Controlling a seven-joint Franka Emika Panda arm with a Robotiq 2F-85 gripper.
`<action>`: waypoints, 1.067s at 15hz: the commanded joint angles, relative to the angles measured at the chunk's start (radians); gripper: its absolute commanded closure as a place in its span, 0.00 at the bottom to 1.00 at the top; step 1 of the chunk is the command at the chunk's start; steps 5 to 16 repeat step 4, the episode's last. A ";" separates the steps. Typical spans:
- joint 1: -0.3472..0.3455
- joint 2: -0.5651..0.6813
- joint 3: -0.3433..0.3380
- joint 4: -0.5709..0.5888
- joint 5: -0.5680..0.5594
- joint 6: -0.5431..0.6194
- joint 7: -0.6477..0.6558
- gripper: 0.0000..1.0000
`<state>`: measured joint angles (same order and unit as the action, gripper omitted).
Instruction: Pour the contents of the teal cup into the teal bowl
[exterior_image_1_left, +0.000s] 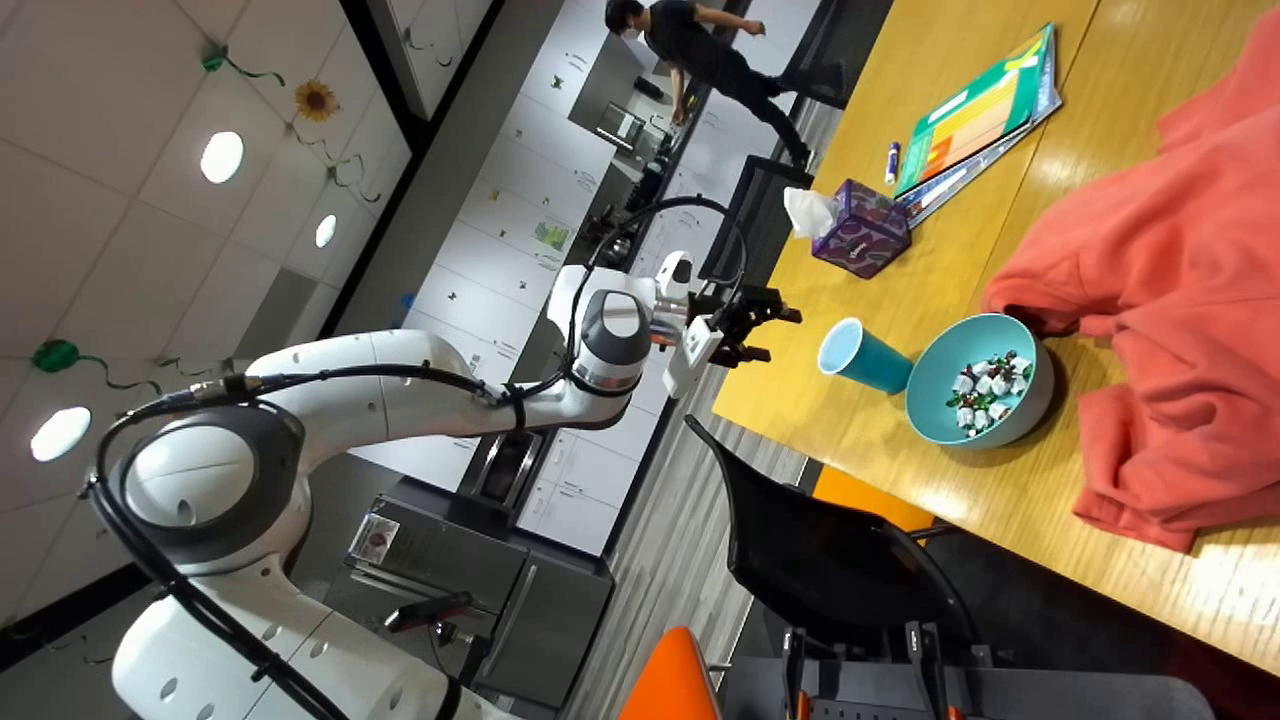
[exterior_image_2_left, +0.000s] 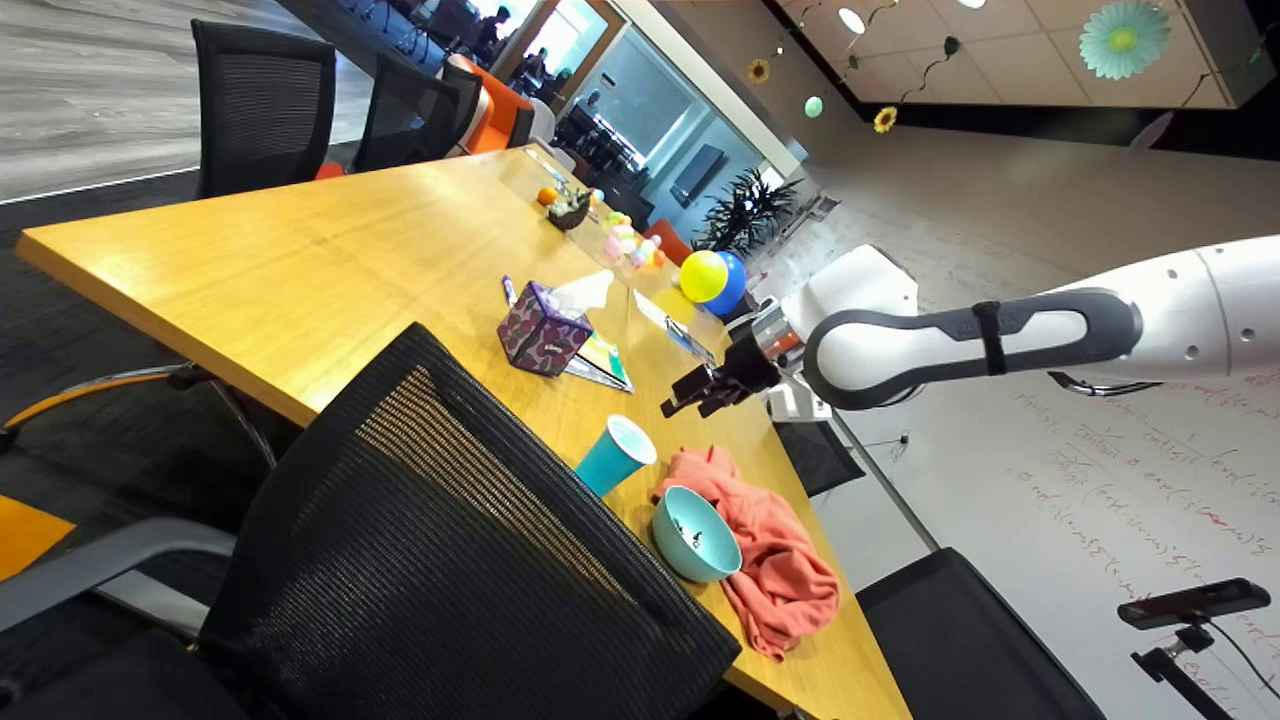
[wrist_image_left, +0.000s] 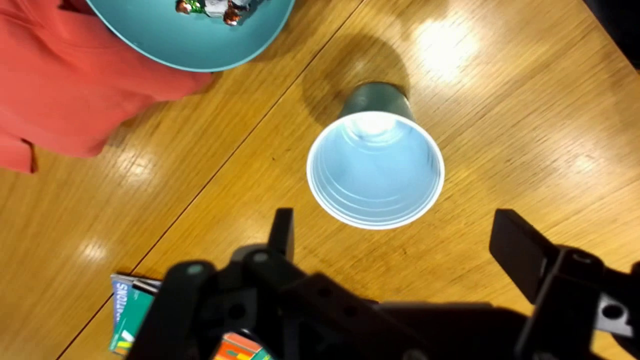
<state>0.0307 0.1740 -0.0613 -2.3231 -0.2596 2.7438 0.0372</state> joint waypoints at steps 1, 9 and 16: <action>0.000 -0.026 -0.001 -0.019 -0.032 -0.002 0.026 0.00; 0.000 -0.038 0.000 -0.028 -0.038 -0.002 0.034 0.00; 0.000 -0.038 0.000 -0.028 -0.038 -0.002 0.034 0.00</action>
